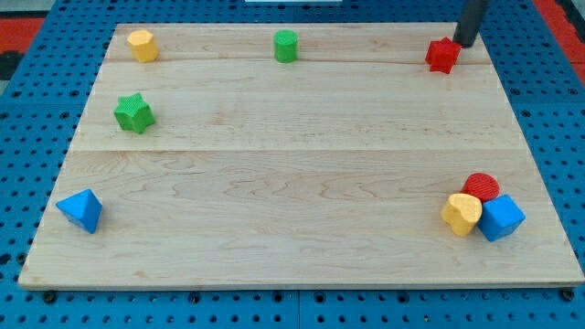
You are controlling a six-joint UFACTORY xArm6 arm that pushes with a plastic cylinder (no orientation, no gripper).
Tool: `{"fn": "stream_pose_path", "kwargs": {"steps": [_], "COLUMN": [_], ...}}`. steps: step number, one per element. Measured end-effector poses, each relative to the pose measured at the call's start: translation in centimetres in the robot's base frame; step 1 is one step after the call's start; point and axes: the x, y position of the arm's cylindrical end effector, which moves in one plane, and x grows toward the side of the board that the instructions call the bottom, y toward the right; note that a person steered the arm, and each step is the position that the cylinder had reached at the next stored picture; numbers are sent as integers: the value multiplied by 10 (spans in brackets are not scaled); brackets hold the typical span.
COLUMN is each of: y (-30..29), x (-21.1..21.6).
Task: Push the red star closer to the group of blocks
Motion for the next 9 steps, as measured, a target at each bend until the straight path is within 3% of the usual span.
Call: {"fn": "stream_pose_path", "kwargs": {"steps": [1, 2, 4, 5, 6, 7, 8, 9], "y": [-22, -17, -14, -56, -69, -69, -69, -67], "x": [46, 38, -30, 2, 71, 71, 36, 60]}}
